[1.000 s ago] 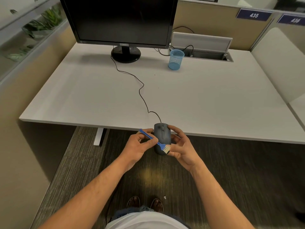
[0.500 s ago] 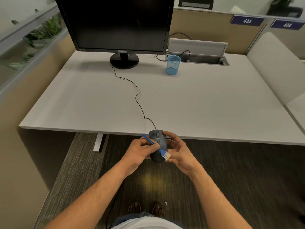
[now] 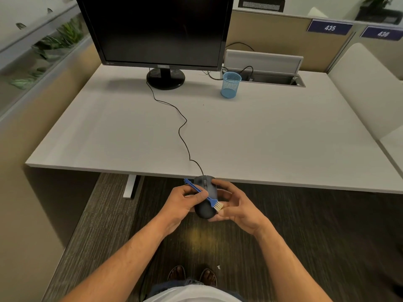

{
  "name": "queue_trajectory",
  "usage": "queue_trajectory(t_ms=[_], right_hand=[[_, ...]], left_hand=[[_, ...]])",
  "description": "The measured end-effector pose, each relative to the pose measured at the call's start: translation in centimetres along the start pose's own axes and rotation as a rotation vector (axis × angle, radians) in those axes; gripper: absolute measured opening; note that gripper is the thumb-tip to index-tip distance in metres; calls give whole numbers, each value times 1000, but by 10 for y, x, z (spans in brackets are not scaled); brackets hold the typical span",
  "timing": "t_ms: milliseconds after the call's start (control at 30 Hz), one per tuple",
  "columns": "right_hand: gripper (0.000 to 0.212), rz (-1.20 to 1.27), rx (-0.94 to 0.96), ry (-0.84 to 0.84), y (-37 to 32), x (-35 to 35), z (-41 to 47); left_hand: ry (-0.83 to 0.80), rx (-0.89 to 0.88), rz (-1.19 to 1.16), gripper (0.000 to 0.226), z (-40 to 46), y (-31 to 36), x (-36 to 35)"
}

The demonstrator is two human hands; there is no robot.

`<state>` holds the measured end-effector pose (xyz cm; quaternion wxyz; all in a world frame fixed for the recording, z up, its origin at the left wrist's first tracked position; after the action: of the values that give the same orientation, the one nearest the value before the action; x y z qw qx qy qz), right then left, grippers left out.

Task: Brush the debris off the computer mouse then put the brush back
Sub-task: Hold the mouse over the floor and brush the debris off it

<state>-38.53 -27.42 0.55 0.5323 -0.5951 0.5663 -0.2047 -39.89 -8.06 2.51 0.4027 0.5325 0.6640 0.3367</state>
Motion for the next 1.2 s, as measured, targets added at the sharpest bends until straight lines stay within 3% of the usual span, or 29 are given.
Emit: queue_trajectory(t_ms=[133,467,833,1067,1200], right_hand=[[72,-41,-21,24,-8,-3,-2],[31,-534,138,178,-14,-25,-2],[16,-477,109,272,-9,-24,-2],[13,-340,87,298,-9,-20,-4],[12,-231,96,393,-10,-12,-5]], left_hand=[[-12,-14,0,24,1,-5,2],[10,-70,101,39,3,-9,2],[-21,-135,192,24,5,-11,11],[-27,-134,189,30,5,-12,13],[-36,-137,209,32,5,-12,15]])
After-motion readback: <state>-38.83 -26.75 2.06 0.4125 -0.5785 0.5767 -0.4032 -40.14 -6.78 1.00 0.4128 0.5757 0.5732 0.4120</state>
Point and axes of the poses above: each hand's wrist, its own z-axis towards the middle knuckle, its own x-axis out of the back of the hand, y = z × x, the point moved 2 cm from there along z, towards the middle knuckle, and after that the axes turned 10 degrees about y, right-handed, at the moved point
